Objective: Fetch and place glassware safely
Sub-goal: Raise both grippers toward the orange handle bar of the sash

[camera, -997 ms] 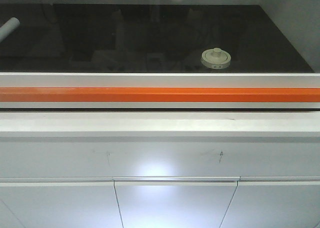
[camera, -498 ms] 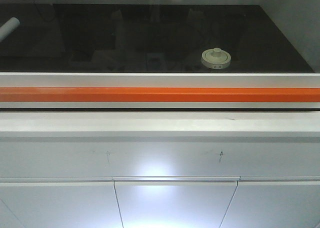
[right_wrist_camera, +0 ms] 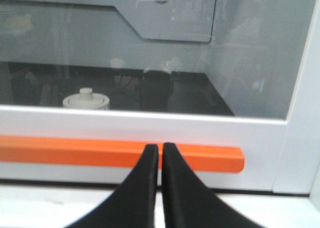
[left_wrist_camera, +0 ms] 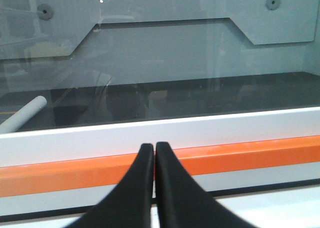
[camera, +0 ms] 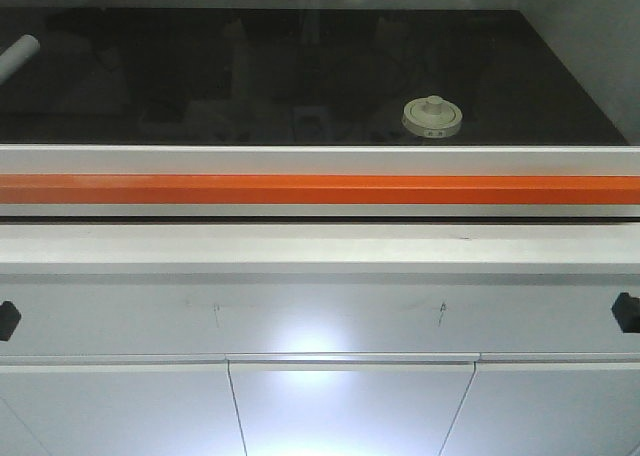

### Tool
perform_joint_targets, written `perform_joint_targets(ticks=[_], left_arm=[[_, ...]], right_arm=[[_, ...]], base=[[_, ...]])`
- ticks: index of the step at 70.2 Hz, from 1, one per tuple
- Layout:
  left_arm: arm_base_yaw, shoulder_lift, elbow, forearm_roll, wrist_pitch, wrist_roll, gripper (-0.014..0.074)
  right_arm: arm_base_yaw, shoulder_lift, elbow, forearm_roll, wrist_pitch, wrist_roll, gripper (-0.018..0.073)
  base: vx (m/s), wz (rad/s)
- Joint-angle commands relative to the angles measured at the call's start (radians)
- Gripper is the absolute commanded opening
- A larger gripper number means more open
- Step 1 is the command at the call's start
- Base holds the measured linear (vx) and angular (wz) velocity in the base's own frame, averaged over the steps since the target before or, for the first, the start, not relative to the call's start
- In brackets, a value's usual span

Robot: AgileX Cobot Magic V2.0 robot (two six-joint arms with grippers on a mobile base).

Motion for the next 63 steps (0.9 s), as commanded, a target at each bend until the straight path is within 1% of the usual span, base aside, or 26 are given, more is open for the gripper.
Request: perform_joint_targets(ticks=[1,12,35,46,63], left_arm=[[-0.002,-0.003,-0.009,-0.007,-0.116,-0.008,-0.0007],[-0.002,-0.003,-0.009,-0.007,-0.138,-0.008,-0.0007],[-0.002,-0.003,-0.009,-0.007,-0.146,-0.008,-0.0007],[-0.002,-0.003,-0.009,-0.007,-0.146,-0.008,-0.0007],[-0.002,-0.003,-0.009,-0.007,-0.147,-0.008,-0.0007]], right_arm=[[-0.004,0.064,0.002,-0.015,-0.172,-0.007,-0.0001],[-0.004,0.237,0.006,-0.072,-0.351,-0.005,-0.0001],[-0.004,0.561,0.006,-0.075,-0.665,-0.002,-0.0001],[-0.004,0.668,0.0,-0.075,-0.73,-0.012,-0.0001],[-0.004,0.774,-0.088,-0.089,-0.731,-0.018,-0.0001]], base=[[0.0,0.0],[0.0,0.0],[0.0,0.0],[0.0,0.0],[0.0,0.0]])
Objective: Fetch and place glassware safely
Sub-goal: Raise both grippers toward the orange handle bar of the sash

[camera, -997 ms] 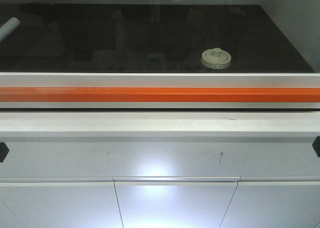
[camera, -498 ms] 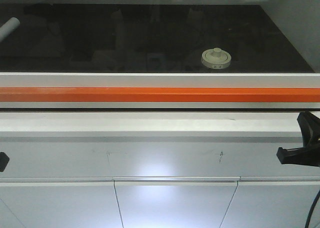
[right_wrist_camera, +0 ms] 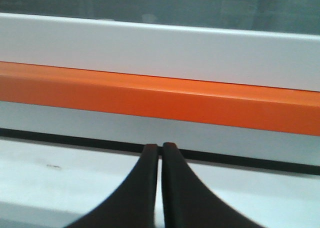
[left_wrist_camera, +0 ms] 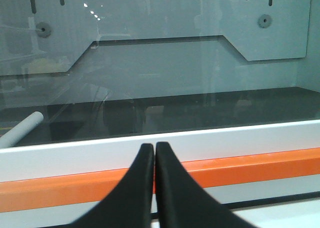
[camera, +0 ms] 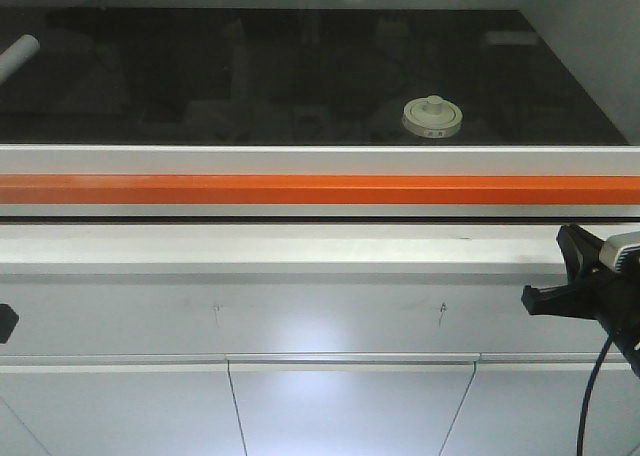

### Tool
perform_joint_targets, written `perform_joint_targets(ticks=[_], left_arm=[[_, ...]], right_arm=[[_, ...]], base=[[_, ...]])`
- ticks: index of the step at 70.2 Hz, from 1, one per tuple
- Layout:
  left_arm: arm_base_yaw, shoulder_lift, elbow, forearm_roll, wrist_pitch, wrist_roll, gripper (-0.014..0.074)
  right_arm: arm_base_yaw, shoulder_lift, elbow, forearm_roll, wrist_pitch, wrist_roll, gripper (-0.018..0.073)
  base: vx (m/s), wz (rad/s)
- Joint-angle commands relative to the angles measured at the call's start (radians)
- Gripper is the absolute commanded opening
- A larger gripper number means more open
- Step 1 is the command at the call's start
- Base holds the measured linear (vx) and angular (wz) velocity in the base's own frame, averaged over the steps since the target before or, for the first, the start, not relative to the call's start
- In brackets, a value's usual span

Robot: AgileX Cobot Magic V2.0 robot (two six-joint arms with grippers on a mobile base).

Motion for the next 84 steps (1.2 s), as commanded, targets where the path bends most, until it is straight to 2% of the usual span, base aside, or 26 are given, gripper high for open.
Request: perform_joint_targets(ticks=[1,29,45,84], left_arm=[[-0.002,-0.003,-0.023,-0.009,-0.076,-0.008,-0.0007],[-0.002,-0.003,-0.023,-0.009,-0.075,-0.005,-0.0007],[-0.002,-0.003,-0.023,-0.009,-0.075,-0.005,-0.0007],[-0.002,0.029,-0.023,-0.009,-0.048,-0.005,-0.0007]], right_arm=[[-0.004,0.012,-0.055,-0.004,-0.08,-0.014,-0.0001],[-0.004,0.156,-0.159,-0.006,-0.067,-0.022,-0.0001],[-0.004,0.216,-0.209,-0.005,-0.062,-0.061,-0.0001],[-0.004,0.223,-0.261,-0.005,-0.115,-0.054,-0.0001]], base=[[0.0,0.0],[0.0,0.0],[0.0,0.0],[0.0,0.0]])
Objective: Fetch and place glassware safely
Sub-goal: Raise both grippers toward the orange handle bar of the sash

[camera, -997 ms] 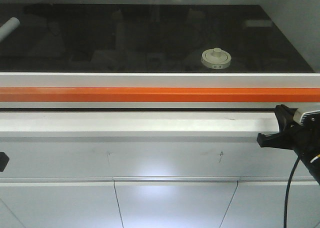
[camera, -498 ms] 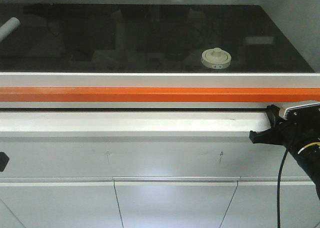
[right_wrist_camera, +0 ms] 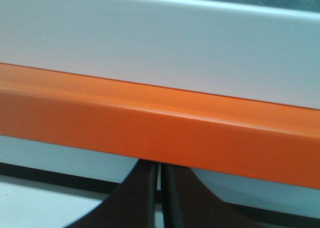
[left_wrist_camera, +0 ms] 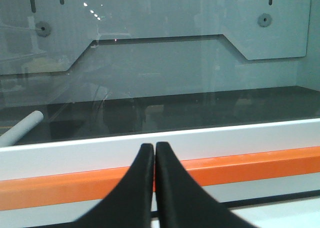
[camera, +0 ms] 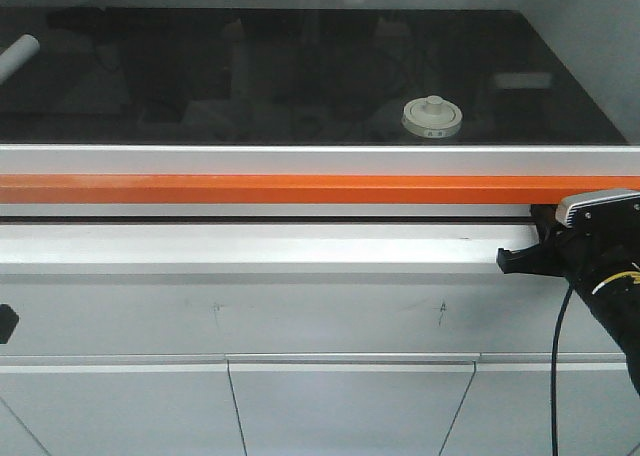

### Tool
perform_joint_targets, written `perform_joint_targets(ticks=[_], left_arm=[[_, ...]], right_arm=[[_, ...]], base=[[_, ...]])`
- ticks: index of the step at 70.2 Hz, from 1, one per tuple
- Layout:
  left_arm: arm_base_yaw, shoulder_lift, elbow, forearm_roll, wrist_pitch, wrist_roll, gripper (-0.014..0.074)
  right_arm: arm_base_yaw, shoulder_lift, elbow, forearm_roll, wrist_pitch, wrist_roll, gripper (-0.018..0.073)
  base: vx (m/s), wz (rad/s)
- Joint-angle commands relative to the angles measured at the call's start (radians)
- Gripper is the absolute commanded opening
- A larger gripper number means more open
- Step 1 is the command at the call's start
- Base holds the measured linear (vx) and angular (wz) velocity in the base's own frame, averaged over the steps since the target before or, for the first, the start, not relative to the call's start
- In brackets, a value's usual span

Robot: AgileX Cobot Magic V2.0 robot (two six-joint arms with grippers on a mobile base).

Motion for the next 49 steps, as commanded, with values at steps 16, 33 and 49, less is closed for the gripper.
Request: perform_joint_targets(ticks=[16,33,49], left_arm=[[-0.002,0.203,-0.023,-0.01,-0.129,0.02,-0.0007],[-0.002,0.414,-0.025,-0.093,-0.339,0.075,-0.0007],[-0.002,0.605,-0.05,-0.144,-0.463,0.125,-0.0007]], right_arm=[[-0.004,-0.038,-0.028,-0.003,-0.115,-0.004,-0.0001],[-0.004,-0.038,-0.028,-0.003,-0.115,-0.004,-0.0001],[-0.004,-0.038,-0.028,-0.003,-0.114,-0.004,-0.0001]], base=[[0.0,0.0],[0.0,0.0],[0.0,0.0]])
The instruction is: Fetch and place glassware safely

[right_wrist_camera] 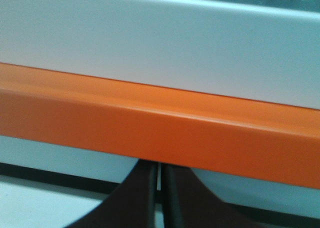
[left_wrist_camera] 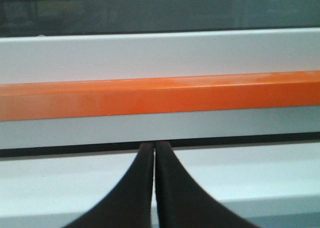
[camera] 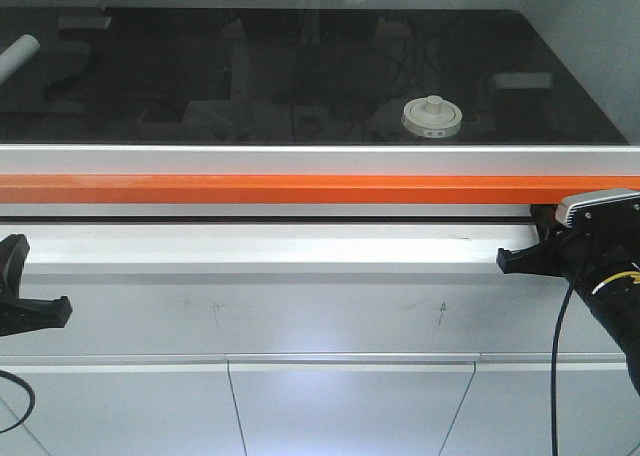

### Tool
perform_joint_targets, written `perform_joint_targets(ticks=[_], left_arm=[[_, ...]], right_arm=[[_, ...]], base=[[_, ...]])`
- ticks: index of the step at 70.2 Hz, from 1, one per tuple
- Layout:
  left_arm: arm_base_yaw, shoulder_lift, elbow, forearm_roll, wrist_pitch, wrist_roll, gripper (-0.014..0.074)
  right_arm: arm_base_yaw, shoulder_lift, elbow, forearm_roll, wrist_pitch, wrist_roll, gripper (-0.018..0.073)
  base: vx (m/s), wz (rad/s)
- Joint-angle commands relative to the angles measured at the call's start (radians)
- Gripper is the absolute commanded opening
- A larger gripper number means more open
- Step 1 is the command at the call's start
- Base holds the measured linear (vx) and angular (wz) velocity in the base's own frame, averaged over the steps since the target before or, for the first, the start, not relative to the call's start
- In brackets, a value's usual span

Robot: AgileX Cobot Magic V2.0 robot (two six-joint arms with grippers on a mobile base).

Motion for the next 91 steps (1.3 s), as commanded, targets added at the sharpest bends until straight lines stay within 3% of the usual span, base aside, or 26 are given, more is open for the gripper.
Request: perform_joint_targets(ticks=[1,36,57,91], left_arm=[[-0.002,0.055,-0.047,-0.016,-0.113,0.015,-0.0007],[-0.002,0.25,-0.237,-0.007,-0.029,0.015,-0.0007],[-0.001,0.325,-0.243,-0.032,-0.131,0.016,-0.0007],[-0.001,0.336,-0.375,-0.023,-0.084,0.017,-0.0007]], right_arm=[[-0.004,-0.039,-0.028,-0.002,-0.113,-0.004,-0.0001],[-0.004,-0.039,-0.026,-0.002,-0.093,-0.004,-0.0001],[-0.004,-0.039,-0.025,-0.002,-0.096,-0.004,-0.0001],[-0.004,-0.039,-0.025,-0.003,-0.094,-0.004,-0.0001]], base=[[0.0,0.0],[0.0,0.0],[0.0,0.0],[0.0,0.0]])
